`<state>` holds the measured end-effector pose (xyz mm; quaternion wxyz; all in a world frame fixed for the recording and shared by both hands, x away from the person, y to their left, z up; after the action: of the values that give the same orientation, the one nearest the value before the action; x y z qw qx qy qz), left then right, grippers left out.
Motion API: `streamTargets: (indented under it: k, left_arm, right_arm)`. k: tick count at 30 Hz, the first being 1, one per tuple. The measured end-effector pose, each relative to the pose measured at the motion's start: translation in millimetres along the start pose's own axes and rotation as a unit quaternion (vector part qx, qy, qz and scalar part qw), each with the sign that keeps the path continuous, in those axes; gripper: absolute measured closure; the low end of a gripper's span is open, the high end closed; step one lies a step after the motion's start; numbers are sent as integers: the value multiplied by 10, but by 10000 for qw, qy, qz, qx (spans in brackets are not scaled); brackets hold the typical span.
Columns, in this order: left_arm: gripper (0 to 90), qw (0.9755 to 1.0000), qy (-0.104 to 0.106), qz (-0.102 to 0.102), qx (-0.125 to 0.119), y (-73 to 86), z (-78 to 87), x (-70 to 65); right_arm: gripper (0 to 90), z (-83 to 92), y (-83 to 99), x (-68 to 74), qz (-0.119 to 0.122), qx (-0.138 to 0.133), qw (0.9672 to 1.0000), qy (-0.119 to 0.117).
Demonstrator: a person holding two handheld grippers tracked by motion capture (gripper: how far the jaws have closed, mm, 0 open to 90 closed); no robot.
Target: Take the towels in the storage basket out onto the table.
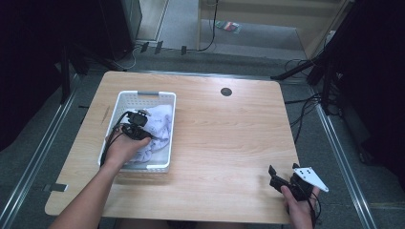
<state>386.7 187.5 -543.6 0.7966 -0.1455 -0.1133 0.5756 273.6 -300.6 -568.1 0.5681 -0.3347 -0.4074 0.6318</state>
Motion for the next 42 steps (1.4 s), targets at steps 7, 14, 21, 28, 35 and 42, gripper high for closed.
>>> streamTargets:
  k: [7,14,21,28,35,42]
  left_arm:
    - [589,9999,43,8,-162,-79,281,47]
    - [588,9991,28,99,-417,-165,597,114]
    - [586,9985,2,133,-524,-214,773,153]
    - [585,9981,72,106,-594,-291,902,106]
    - [584,9979,102,-13,-644,-412,1008,-41]
    - [582,9976,125,-148,-658,-528,1066,-233]
  right_arm:
    - [102,-2,-1,-1,16,-6,10000,-5]
    - [103,0,0,0,2,2,10000,15]
    - [102,-1,0,-2,0,1,10000,13]
    - [103,-1,0,-4,1,-2,10000,13]
    - [102,-1,0,-3,1,-4,10000,8]
    - [102,1,-1,-6,-9,-15,10000,5]
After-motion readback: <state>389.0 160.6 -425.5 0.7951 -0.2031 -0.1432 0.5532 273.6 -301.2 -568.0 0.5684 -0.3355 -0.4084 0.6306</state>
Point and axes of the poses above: each handheld gripper's, and its own axes: z roughly backward along the jaws, y roughly out of its underside, x roughly to its left, the point moved 5 cm from there along -z, roughly forward along the jaws, and after that the axes turned 2 degrees about y, right-handed, at the moved point
